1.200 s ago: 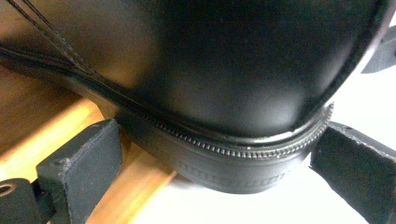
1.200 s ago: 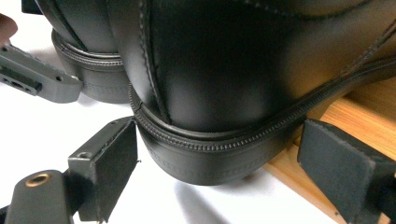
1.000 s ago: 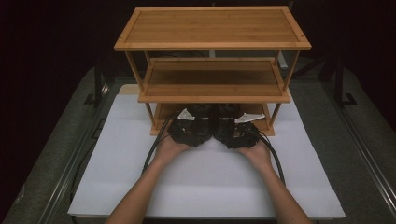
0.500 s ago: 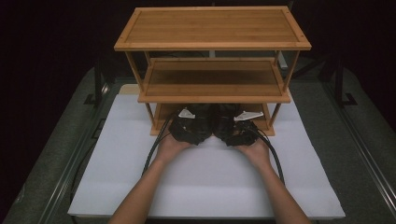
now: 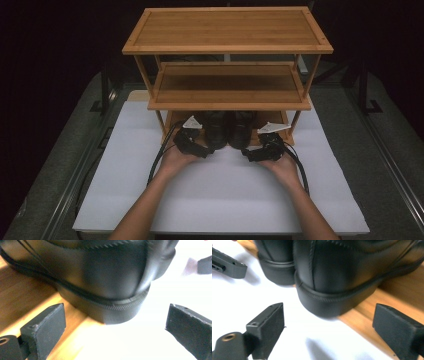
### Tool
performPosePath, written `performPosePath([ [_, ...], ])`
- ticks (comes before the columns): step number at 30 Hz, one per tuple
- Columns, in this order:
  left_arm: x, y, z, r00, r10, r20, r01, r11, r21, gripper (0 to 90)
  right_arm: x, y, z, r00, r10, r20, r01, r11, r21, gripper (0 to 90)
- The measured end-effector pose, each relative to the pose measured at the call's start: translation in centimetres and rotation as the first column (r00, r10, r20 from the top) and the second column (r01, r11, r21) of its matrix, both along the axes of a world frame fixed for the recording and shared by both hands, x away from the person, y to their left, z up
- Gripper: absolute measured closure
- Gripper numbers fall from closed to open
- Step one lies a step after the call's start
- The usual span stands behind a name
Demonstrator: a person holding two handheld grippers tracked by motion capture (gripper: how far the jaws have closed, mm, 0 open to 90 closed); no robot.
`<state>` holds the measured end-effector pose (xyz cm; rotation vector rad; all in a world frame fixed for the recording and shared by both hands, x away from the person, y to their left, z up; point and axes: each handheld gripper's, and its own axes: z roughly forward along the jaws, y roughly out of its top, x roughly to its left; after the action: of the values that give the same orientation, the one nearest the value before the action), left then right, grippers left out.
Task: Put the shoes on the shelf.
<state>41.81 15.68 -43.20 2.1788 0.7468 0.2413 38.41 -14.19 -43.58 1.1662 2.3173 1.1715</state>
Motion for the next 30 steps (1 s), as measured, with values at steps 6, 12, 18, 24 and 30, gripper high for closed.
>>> performPosePath([
  [6, -2.0, 1.2, 0.7, 0.9995, -0.012, 0.030, 0.013, 0.9998, -0.013, 0.3, -1.9, -1.8, 0.0, 0.9996, -0.020, 0.019, 0.020, 1.000, 0.006, 2.4],
  [12, -4.4, 3.0, 1.0, 0.9991, -0.017, 0.040, 0.018, 0.9998, -0.012, 0.1, -4.0, -4.1, 0.1, 0.9981, -0.061, 0.009, 0.061, 0.998, -0.002, 2.4],
  [18, -6.7, 5.3, 1.2, 0.9986, 0.011, 0.051, -0.012, 0.9997, 0.023, 0.1, -6.8, -6.3, 0.1, 0.9964, -0.080, 0.026, 0.081, 0.997, -0.010, 2.4],
  [24, -9.2, 7.8, 0.8, 0.9979, 0.039, 0.052, -0.042, 0.9973, 0.060, 0.1, -9.3, -8.3, -0.2, 0.9948, -0.095, 0.035, 0.096, 0.995, -0.025, 2.4],
  [30, -11.9, 10.4, 0.4, 0.9959, 0.069, 0.059, -0.074, 0.9944, 0.076, 0.1, -11.1, -10.0, -0.9, 0.9940, -0.108, 0.017, 0.109, 0.993, -0.049, 2.4],
])
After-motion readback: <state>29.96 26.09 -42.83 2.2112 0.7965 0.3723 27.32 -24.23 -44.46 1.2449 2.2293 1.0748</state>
